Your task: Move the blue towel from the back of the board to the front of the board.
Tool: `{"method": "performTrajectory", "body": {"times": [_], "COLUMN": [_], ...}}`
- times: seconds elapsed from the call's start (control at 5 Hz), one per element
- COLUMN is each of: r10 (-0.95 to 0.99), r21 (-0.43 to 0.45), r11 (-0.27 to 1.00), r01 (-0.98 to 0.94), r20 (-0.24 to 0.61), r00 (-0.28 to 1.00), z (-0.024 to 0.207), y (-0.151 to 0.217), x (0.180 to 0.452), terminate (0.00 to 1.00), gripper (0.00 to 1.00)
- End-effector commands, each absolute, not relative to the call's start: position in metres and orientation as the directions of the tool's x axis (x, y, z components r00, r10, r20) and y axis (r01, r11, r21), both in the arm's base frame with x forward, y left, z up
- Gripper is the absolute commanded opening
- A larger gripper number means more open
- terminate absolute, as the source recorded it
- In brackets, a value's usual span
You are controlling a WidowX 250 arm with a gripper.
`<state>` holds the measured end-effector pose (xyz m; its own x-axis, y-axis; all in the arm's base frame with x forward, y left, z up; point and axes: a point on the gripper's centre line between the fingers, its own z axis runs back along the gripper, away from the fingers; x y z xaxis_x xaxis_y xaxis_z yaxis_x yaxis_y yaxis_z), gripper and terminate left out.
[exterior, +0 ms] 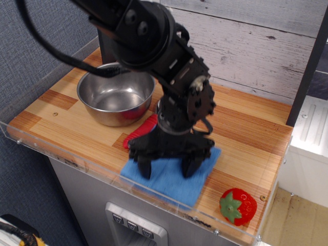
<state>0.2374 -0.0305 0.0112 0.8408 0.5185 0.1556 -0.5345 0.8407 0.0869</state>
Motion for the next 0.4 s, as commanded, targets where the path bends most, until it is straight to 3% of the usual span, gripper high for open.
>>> {"method": "performTrajectory", "body": {"times": [0.0,0.2], "r10": [0.503,0.503], "r21": [0.064,0.045], "r11": [0.849,0.851], "r01": [-0.525,-0.524], "r20": [0.205,0.219], "r00": [0.839,0.836], "z": [0.0244,0.0292], "y": [-0.0339,-0.0353], "x": [0.2423,0.2447], "terminate": [0.00,0.00], "gripper": [1.00,1.00]}}
